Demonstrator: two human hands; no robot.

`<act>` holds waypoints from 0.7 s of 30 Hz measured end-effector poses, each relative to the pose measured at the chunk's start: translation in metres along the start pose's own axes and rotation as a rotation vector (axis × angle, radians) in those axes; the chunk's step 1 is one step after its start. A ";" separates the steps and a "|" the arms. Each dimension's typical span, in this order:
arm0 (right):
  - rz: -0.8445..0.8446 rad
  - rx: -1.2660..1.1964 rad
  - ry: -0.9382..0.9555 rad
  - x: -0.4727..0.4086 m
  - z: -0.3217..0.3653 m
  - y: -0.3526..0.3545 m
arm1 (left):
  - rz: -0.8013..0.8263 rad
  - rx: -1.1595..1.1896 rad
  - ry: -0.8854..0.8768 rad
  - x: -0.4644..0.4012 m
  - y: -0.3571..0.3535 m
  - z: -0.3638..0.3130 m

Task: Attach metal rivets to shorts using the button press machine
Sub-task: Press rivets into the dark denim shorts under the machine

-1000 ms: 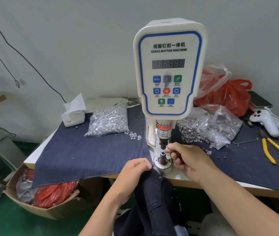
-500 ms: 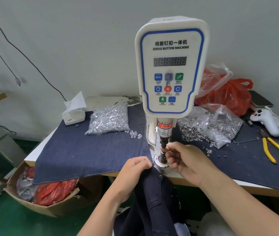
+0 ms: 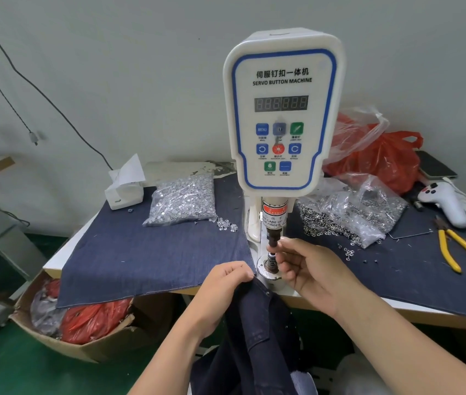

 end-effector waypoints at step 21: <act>0.479 0.976 0.379 0.027 0.007 0.052 | 0.154 0.103 0.008 0.005 0.004 -0.033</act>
Point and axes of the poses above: each hand's wrist, its own x-axis away from the middle knuckle, its own y-axis out of the back of the hand, z = x × y, the point moved 2 cm from there along -x, towards the middle knuckle, and after that the axes turned 6 degrees about -z, right-handed, at the moved point
